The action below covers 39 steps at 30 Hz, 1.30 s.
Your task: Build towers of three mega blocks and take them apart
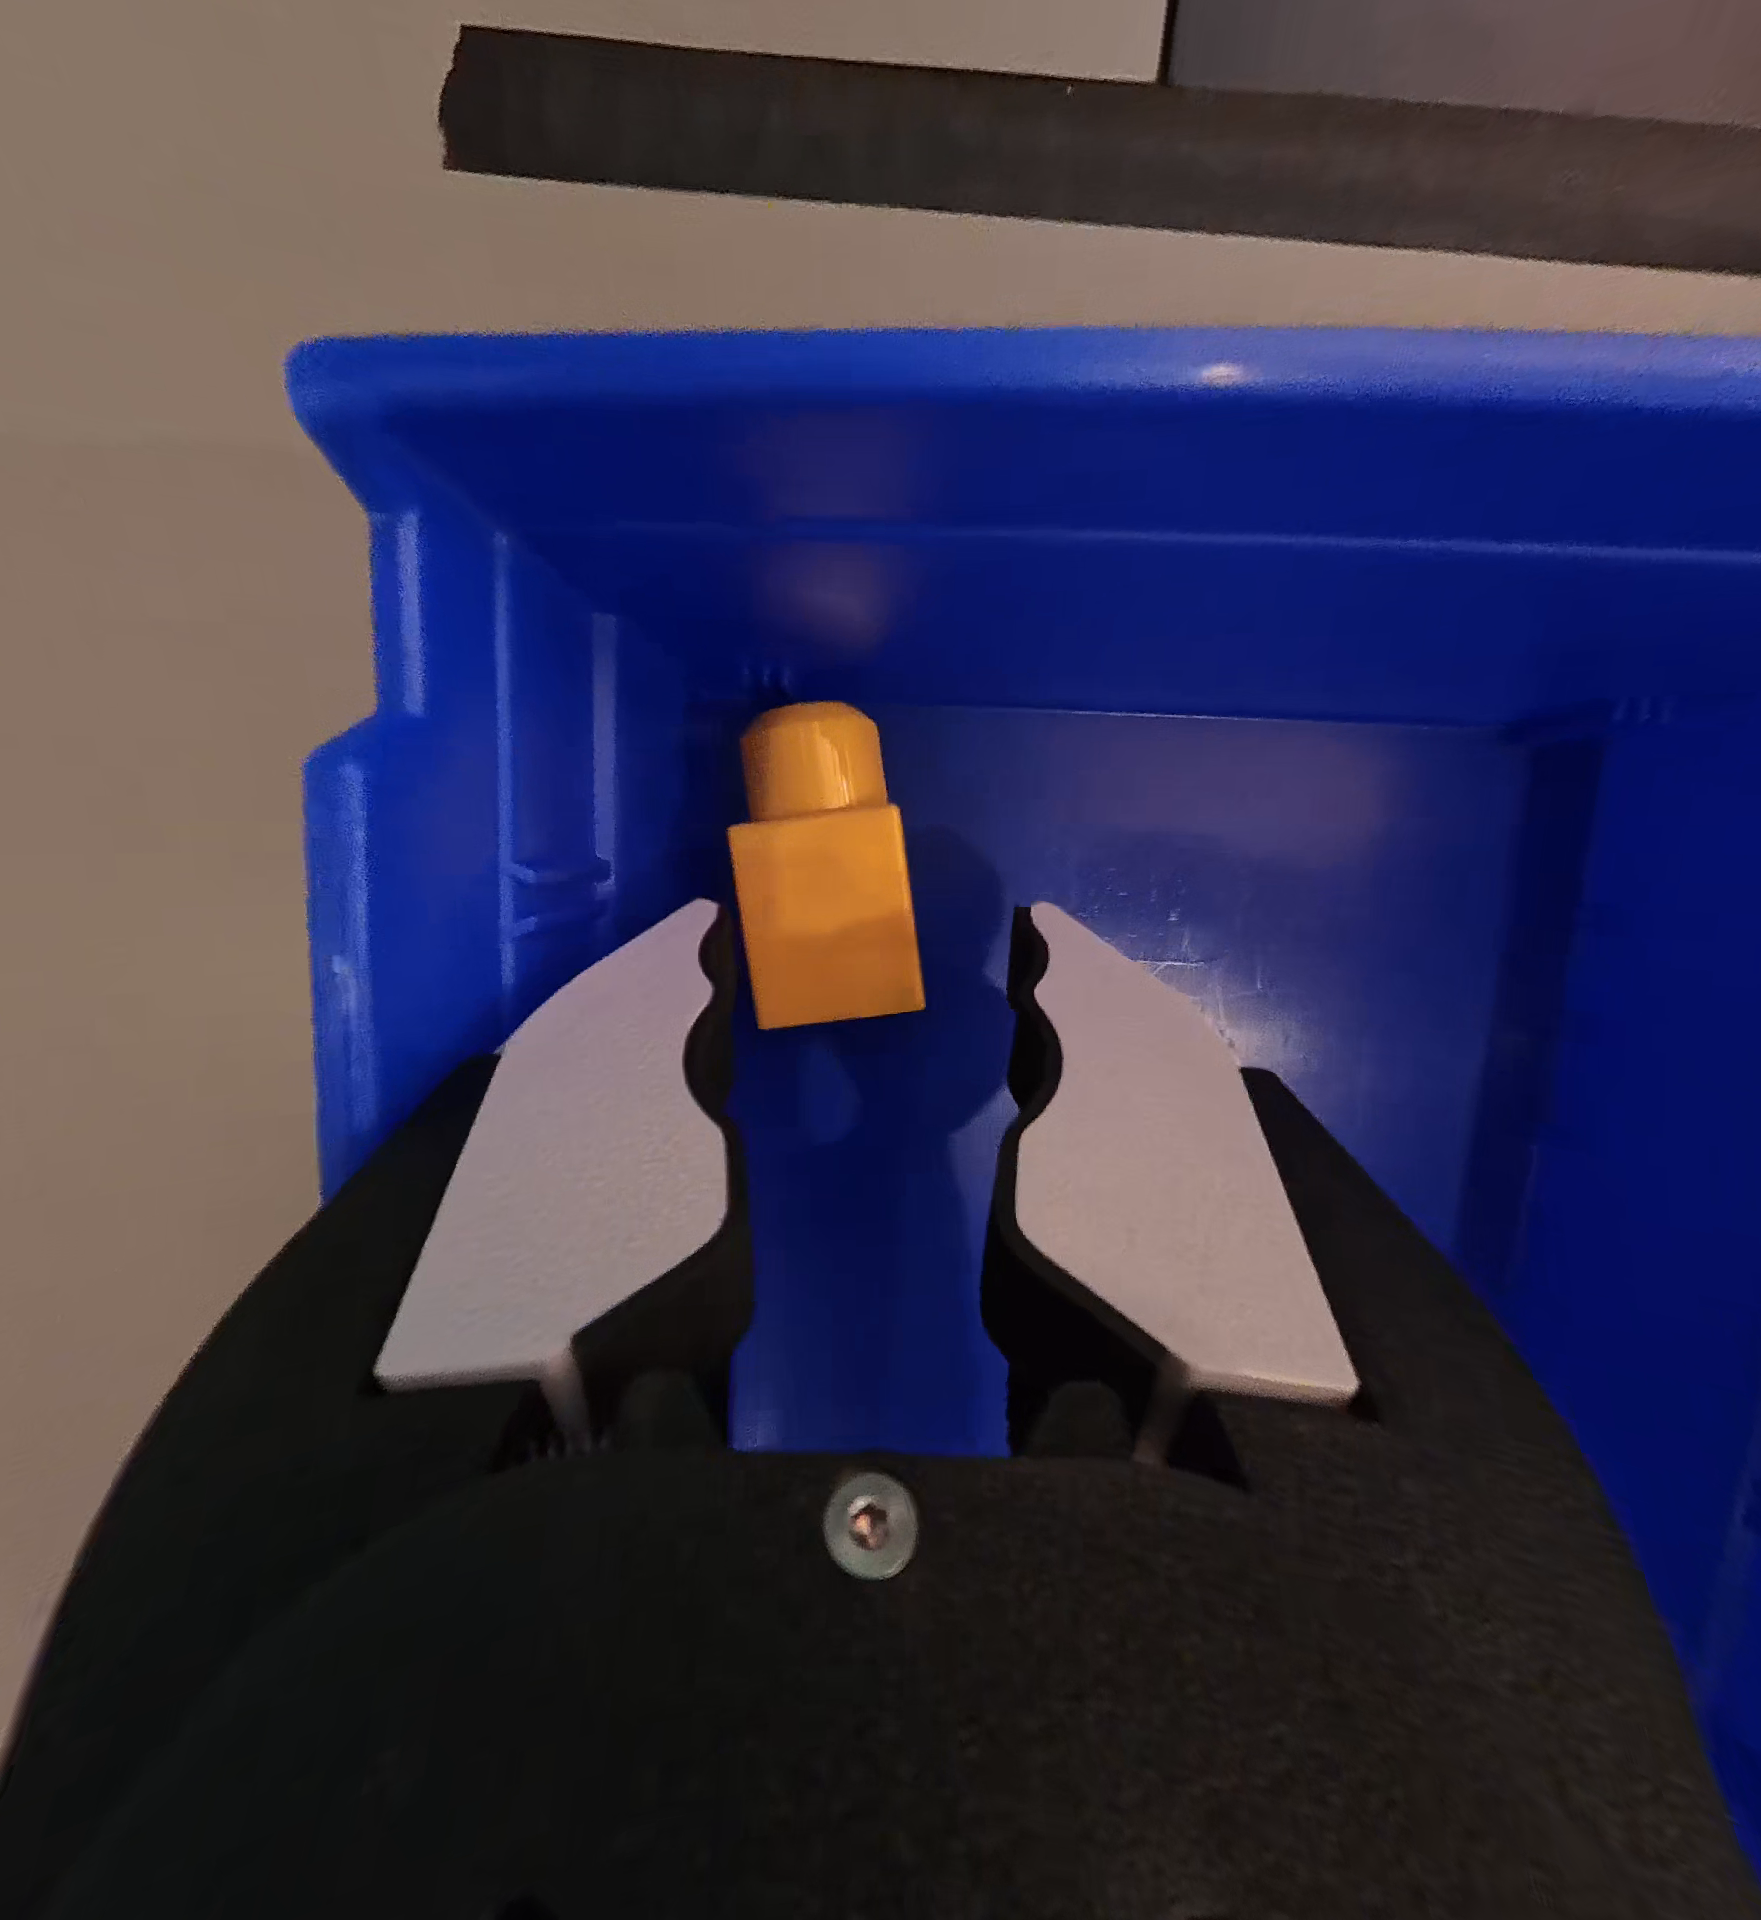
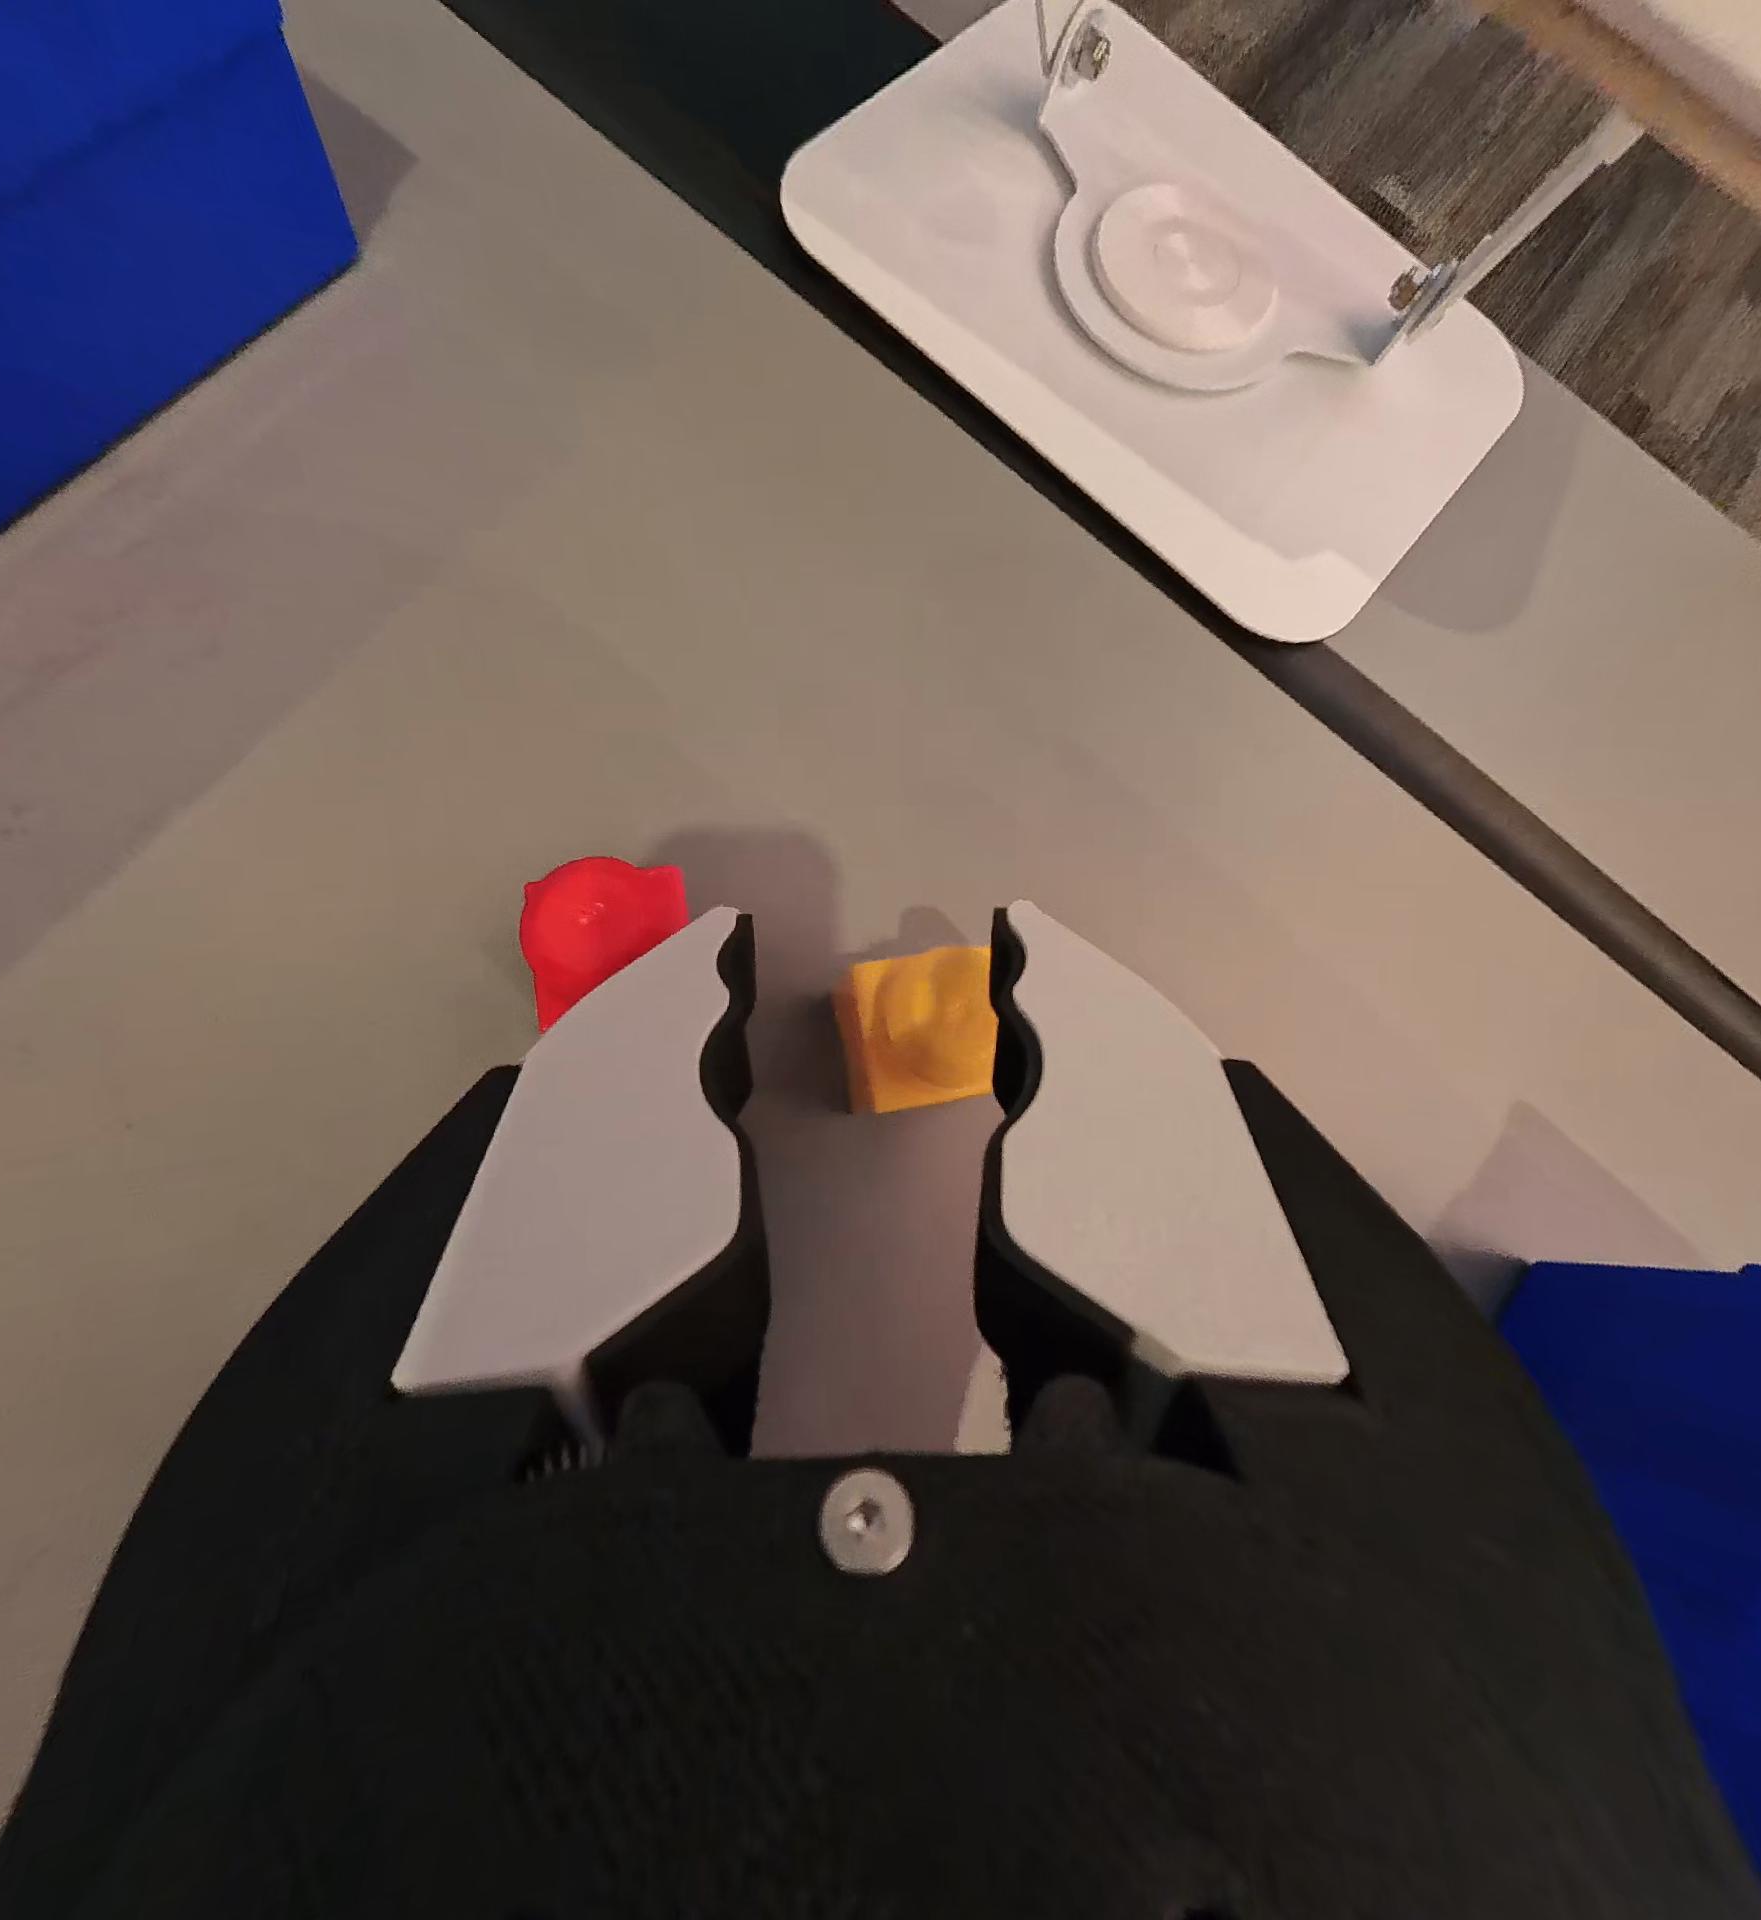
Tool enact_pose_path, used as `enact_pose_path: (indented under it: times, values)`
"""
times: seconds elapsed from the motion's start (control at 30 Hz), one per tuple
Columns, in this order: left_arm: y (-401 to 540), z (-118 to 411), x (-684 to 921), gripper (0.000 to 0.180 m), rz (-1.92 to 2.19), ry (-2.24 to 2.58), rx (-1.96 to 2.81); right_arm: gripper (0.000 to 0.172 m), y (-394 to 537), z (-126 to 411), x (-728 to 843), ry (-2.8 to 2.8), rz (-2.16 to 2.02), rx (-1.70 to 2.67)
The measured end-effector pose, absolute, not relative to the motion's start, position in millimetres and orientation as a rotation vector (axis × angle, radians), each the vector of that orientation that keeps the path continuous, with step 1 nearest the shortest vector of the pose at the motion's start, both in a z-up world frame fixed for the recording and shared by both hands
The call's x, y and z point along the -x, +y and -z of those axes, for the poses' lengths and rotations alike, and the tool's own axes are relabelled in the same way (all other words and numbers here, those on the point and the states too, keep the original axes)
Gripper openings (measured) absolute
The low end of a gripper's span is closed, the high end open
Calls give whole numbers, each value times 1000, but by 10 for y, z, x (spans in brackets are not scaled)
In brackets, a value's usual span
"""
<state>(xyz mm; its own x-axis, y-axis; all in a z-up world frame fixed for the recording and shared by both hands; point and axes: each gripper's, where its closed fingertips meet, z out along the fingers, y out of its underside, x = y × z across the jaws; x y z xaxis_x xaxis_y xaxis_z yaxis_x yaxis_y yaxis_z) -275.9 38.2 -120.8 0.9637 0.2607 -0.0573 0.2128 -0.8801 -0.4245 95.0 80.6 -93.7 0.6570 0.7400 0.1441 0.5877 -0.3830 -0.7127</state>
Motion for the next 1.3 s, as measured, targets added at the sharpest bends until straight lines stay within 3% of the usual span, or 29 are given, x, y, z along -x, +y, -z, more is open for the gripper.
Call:
enact_pose_path:
  times: [0.03,0.23,0.43,0.53,0.73,0.9,1.1,1.3]
  values:
    - [363,1215,2752,55,-179,-331,2707,44,795,926,-938,-1028,-262,2101]
    - [373,1207,2781,60,-317,-294,2715,44,743,912,-886,-1055,-285,2093]
    - [364,1413,2790,54,-302,-291,2789,44,712,891,-855,-1069,-295,2081]
    - [367,1455,2844,40,-354,-263,2800,44,699,883,-841,-1078,-300,2075]
    - [276,1358,2814,39,-336,-189,2831,44,681,860,-825,-1085,-306,2060]
    - [274,604,2451,39,-105,-66,2624,44,617,408,-755,-1047,-399,1902]
    - [-217,-923,492,39,850,633,1934,47,-277,-972,-593,-995,-1248,1399]
    - [-810,-1244,-594,38,967,1020,1604,46,-596,-1490,-811,-921,-1552,1173]
